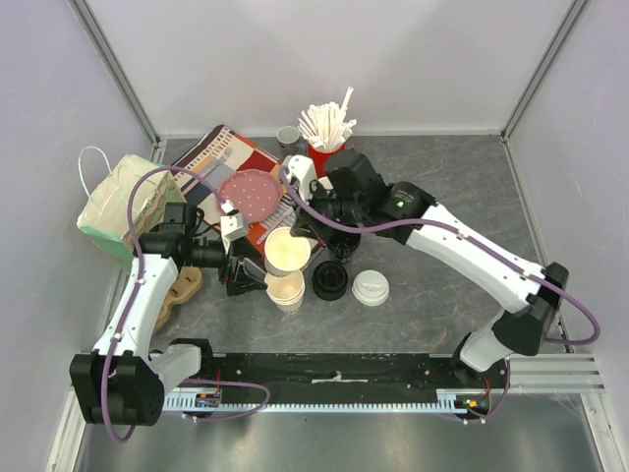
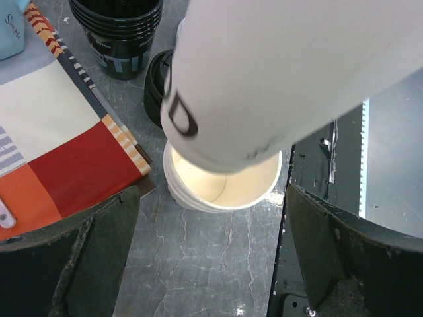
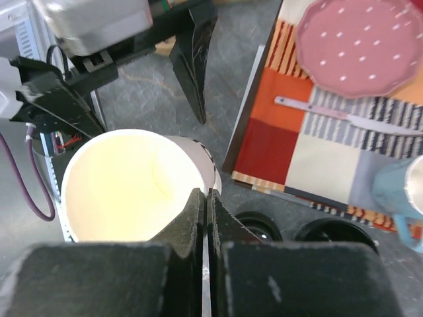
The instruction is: Pack the takeout coffee
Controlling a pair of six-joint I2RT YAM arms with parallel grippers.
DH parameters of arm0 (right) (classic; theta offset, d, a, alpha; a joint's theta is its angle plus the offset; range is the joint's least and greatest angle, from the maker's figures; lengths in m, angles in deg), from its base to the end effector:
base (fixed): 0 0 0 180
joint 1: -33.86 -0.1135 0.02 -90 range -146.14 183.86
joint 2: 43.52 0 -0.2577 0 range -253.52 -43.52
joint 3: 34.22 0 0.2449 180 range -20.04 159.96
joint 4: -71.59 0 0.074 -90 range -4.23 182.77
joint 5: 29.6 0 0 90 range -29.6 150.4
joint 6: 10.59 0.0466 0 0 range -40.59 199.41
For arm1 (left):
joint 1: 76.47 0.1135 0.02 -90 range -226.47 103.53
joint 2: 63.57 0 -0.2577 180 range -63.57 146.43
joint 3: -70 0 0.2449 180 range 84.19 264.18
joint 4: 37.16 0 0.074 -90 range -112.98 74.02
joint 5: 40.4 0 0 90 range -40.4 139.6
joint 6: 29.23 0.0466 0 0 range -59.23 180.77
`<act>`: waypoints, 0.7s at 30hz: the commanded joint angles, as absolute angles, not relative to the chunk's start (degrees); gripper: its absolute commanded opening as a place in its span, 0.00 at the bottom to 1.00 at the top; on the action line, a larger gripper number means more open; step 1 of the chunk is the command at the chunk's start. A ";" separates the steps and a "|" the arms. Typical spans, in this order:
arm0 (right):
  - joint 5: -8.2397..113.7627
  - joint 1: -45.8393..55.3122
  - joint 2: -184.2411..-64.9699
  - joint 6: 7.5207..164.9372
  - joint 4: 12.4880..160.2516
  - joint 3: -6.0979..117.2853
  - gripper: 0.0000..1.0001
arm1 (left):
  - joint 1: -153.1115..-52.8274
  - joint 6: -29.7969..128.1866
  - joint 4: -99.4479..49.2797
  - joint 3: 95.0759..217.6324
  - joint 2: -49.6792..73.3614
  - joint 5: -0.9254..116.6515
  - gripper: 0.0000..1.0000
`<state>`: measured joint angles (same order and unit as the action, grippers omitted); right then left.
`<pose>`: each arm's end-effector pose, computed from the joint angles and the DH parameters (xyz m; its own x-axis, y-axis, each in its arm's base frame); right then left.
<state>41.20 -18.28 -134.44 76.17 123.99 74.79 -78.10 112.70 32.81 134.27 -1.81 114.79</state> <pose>0.2054 0.2892 0.3807 -0.2938 -0.4650 -0.8352 -0.9304 0.3394 0.1384 0.1773 -0.0474 0.2648 -0.2861 0.3386 -0.8964 0.9487 0.2319 -0.2152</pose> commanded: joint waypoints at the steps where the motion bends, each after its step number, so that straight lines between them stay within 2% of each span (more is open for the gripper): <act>1: 44.93 -16.94 -129.22 76.07 123.31 78.13 0.00 | -78.14 113.51 35.12 137.18 -2.57 117.28 0.98; 5: 52.64 -14.48 -125.97 78.09 123.21 77.96 0.00 | -78.14 111.93 35.12 138.15 -2.48 116.66 0.98; 7: 61.61 -11.50 -123.43 78.62 123.13 76.47 0.00 | -78.14 111.23 35.20 138.76 -2.57 116.14 0.98; 10: 66.72 -2.99 -120.26 79.24 123.04 72.61 0.00 | -78.05 109.47 33.98 139.12 -2.66 115.17 0.98; 15: 65.14 15.97 -119.46 81.52 121.81 62.43 0.00 | -78.05 97.36 24.67 137.63 -2.66 107.55 0.98; 21: 60.58 30.41 -123.14 84.77 116.02 50.74 0.00 | -78.14 89.69 17.01 135.87 -2.48 101.02 0.98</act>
